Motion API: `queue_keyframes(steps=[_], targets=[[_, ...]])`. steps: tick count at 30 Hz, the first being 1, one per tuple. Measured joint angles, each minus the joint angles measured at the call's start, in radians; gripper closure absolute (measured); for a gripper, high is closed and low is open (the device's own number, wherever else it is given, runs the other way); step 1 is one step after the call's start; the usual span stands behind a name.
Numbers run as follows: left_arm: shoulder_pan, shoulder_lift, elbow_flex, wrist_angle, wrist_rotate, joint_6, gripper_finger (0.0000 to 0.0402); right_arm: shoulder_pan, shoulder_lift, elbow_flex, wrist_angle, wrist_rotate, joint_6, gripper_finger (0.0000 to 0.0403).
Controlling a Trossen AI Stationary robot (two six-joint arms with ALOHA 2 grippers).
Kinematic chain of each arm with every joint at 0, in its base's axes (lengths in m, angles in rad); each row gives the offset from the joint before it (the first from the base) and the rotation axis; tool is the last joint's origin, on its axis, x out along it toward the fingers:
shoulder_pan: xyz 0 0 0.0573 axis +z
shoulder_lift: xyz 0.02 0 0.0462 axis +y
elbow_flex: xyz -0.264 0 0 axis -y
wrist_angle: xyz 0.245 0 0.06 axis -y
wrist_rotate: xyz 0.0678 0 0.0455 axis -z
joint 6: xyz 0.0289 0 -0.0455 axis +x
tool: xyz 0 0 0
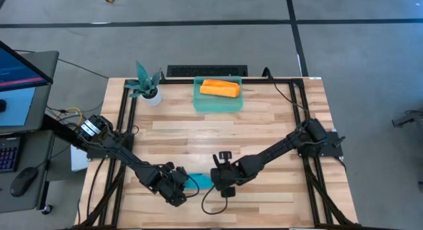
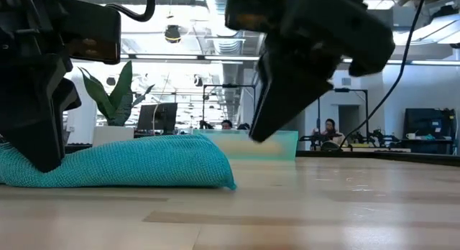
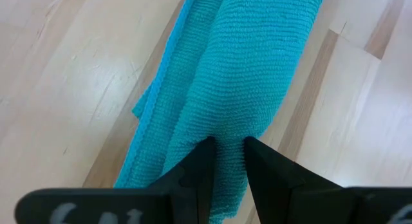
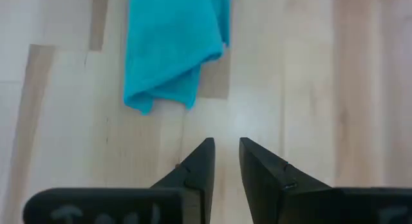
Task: Roll microfiber towels into tight, uniform cylinder then place into a basket
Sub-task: Put the blue microfiber cloth into the blue bin
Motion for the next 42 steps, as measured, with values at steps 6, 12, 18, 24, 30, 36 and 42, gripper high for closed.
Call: queue_keyframes(steps=[6,12,18,24,30,36,42], targets=[[-0.001,0.0,0.0,0.0,-0.003,0.0,0.032,0.058,-0.122,-0.05,-0.148,0.191,0.058,0.0308],[-0.002,0.0,0.0,0.0,-0.004,0.001,0.032,0.114,-0.336,-0.281,-0.137,0.304,0.241,0.0308],[-0.002,0.0,0.0,0.001,-0.009,0.001,0.032,0.102,-0.532,-0.562,0.135,0.299,0.459,0.0308],[-0.002,0.0,-0.001,0.002,-0.019,0.017,0.0319,0.064,-0.557,-0.712,0.482,0.274,0.516,0.0307],[-0.002,0.0,-0.001,0.002,-0.021,0.053,0.0296,0.017,-0.449,-0.716,0.739,0.189,0.399,0.0278],[-0.002,0.0,0.0,0.005,-0.023,0.057,0.026,-0.033,-0.287,-0.626,0.941,0.048,0.292,0.0208],[-0.002,0.0,-0.001,0.018,-0.032,0.058,0.0243,-0.073,-0.127,-0.456,0.968,-0.109,0.199,0.0151]])
